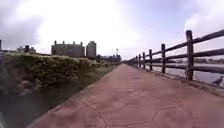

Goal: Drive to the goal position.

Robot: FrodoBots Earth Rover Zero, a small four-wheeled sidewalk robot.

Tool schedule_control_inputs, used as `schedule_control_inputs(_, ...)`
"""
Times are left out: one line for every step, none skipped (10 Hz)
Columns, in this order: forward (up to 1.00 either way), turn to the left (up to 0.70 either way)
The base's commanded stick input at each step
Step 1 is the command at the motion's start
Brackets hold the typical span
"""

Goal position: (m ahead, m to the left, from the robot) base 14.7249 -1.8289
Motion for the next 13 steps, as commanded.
schedule_control_inputs(1.0, 0.0)
schedule_control_inputs(1.0, 0.0)
schedule_control_inputs(1.0, 0.0)
schedule_control_inputs(1.0, -0.27)
schedule_control_inputs(1.0, -0.19)
schedule_control_inputs(1.0, 0.0)
schedule_control_inputs(1.0, 0.0)
schedule_control_inputs(1.0, 0.0)
schedule_control_inputs(1.0, 0.0)
schedule_control_inputs(1.0, 0.0)
schedule_control_inputs(1.0, 0.0)
schedule_control_inputs(1.0, 0.0)
schedule_control_inputs(1.0, 0.0)
